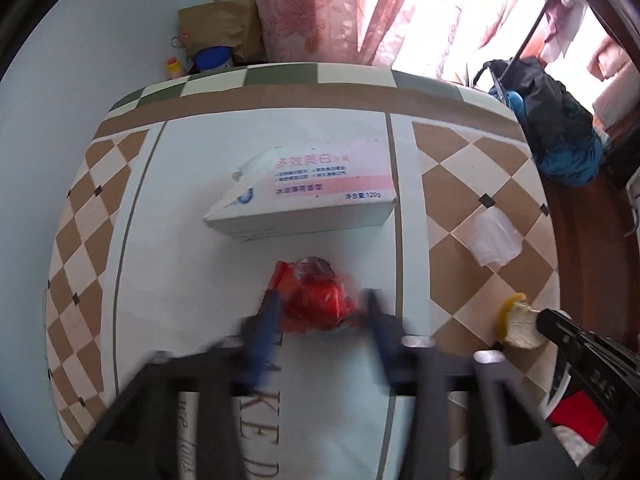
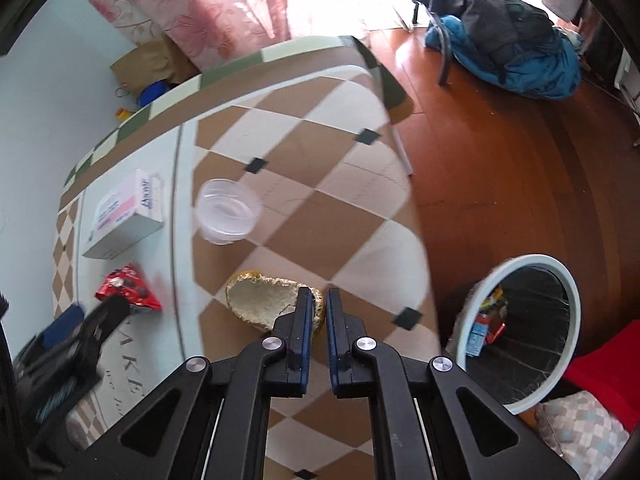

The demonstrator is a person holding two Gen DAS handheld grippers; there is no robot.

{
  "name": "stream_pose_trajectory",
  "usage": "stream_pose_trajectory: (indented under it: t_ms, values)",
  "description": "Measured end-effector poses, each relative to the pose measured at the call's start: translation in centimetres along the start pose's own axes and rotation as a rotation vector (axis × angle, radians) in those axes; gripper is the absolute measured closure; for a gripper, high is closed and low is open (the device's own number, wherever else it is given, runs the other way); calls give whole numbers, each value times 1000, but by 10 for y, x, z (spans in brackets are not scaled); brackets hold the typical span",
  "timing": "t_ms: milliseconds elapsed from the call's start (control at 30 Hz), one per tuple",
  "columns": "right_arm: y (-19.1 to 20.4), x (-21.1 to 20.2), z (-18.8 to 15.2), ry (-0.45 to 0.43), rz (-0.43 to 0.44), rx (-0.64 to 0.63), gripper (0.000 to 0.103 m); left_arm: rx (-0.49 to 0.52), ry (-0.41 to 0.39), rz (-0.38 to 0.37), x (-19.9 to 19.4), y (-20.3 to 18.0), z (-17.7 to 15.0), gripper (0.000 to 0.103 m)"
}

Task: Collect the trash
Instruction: 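Grasp the red wrapper with left tool while right tool grasps the bread crust, then carry the red wrapper and bread crust over the bin with both tools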

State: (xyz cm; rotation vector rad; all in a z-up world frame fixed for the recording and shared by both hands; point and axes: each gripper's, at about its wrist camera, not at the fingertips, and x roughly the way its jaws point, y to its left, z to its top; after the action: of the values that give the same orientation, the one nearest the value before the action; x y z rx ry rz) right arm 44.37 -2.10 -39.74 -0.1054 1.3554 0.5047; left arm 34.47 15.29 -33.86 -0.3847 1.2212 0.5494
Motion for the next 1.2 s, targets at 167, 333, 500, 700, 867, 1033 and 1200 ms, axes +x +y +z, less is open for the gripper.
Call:
stream_pose_trajectory:
  t_ms: [167,333,500,700,867,1033,1200]
  values:
    - [2,-2,-3,-6,10,-13,96,16,-58,29,-17,6,-7,99]
    - [13,-18,-11,-33,38,-42,96,21,-117,63,-45,14,-19,100]
    - [20,-50,-25,-82,71,-77,96,40,-193,75,-87,16,-34,100]
    - [14,-105,-42,-162,106,-95,96,78,-279,49,-144,3,-54,100]
    - [-8,-152,-57,-224,120,-82,96,113,-334,-7,-186,-23,-65,100]
    - [-56,-200,-77,-280,103,-48,96,186,-364,-83,-217,-69,-82,100]
    - [-114,-228,-94,-303,57,4,96,268,-355,-153,-222,-129,-97,100]
